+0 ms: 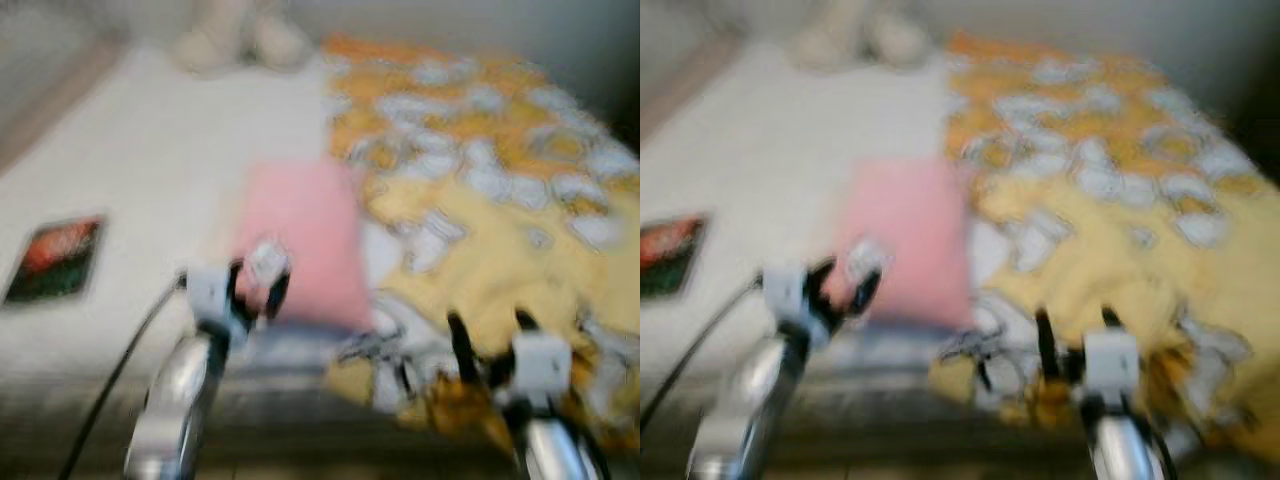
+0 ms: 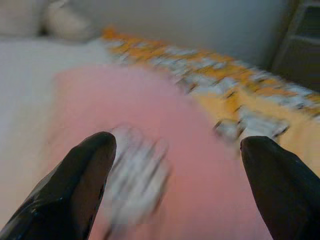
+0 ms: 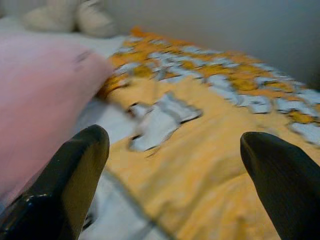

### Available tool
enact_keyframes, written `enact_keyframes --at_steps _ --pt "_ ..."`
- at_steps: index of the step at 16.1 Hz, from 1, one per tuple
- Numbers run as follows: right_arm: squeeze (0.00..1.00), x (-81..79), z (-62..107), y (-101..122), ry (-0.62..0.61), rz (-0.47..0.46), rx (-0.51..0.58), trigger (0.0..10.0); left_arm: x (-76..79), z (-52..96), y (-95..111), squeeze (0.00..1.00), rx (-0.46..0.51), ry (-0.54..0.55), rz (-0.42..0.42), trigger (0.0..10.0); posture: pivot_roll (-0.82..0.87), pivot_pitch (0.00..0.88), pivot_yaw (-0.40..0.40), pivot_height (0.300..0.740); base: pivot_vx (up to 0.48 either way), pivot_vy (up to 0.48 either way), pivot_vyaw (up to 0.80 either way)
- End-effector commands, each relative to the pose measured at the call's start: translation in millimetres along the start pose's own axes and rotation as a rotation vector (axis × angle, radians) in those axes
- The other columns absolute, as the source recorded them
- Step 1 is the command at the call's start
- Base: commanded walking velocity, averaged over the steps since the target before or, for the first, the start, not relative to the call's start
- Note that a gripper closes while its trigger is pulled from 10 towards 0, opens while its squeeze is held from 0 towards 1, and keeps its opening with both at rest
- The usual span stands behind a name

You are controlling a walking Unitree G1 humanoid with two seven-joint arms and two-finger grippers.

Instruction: Clean up the room

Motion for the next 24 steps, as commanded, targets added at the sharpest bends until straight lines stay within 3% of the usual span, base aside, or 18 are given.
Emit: enact_keyframes --at_steps 1,5,8,10,11,13,15,17,18,20,24 --pt "0.0 5.1 -1.3 -2.3 -0.023 0.013 -0.017 10.0 2.9 -1.3 -4.0 0.0 -0.029 0.013 0.022 10.0 -0.09 0.0 0.003 0.711 0.48 0.0 -0.79" --pt "0.0 5.0 -24.6 6.9 0.01 0.01 -0.001 10.0 -26.5 -13.8 8.0 0.0 -0.027 0.186 0.036 10.0 -0.1 0.0 0.017 0.711 0.311 0.2 0.0" --pt "0.0 -2.2 -33.6 10.7 0.04 -0.004 0.008 10.0 -37.3 -17.9 13.7 0.0 -0.023 0.234 0.025 10.0 -0.09 0.0 0.014 0.711 0.0 0.147 0.0" --pt "0.0 -7.5 -37.6 7.7 0.052 -0.009 -0.001 10.0 -42.3 -31.3 21.6 0.0 -0.021 0.207 -0.048 10.0 -0.08 0.0 0.003 0.711 0.0 0.0 0.57" --pt "0.0 -8.3 -42.7 5.7 0.045 -0.027 -0.008 10.0 -47.0 -50.7 25.2 0.0 -0.062 0.163 -0.092 10.0 -0.07 0.0 -0.005 0.711 0.0 0.0 0.0" --pt "0.0 -9.4 -54.4 2.1 0.046 -0.06 -0.022 10.0 -59.5 -71.8 30.4 0.0 -0.119 0.158 -0.083 10.0 -0.07 0.0 0.002 0.711 0.0 0.0 0.0" --pt "0.0 -0.5 -74.3 -4.6 0.029 -0.086 -0.059 10.0 -65.1 -85.2 39.4 0.0 -0.139 0.137 -0.053 10.0 -0.08 0.0 0.019 0.711 0.0 0.0 0.0" --pt "0.0 29.5 -109.4 6.5 -0.055 -0.188 -0.07 10.0 -64.3 -100.6 58.3 0.0 -0.176 0.036 0.031 10.0 -0.05 0.0 0.03 0.711 0.0 0.0 0.0" --pt "0.0 36.2 -119.0 9.1 -0.062 -0.217 -0.08 10.0 -65.2 -103.7 56.2 0.0 -0.228 0.004 0.042 10.0 -0.05 0.0 0.032 0.711 0.0 0.0 0.0" --pt "0.0 34.2 -127.2 8.5 -0.04 -0.26 -0.104 10.0 -71.7 -105.3 50.3 0.0 -0.284 0.027 0.053 10.0 -0.04 0.014 0.038 0.711 0.0 0.0 0.0" --pt "0.0 12.2 -148.4 19.7 0.082 -0.397 -0.128 10.0 -96.9 -83.7 32.9 0.0 -0.391 0.047 0.155 10.0 -0.02 0.109 0.003 0.711 0.0 0.0 0.0"
Point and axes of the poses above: a point about 5 cm out from each wrist's last joint towards the gripper, its own z axis pointing back from the gripper into the wrist, its own y axis along the axis of the wrist's last joint, x = y × z, the point moved 5 cm from there along -z, pointing out of the wrist towards the gripper, and after that the axes turned 10 degrees about -z, right-handed, at the moved point
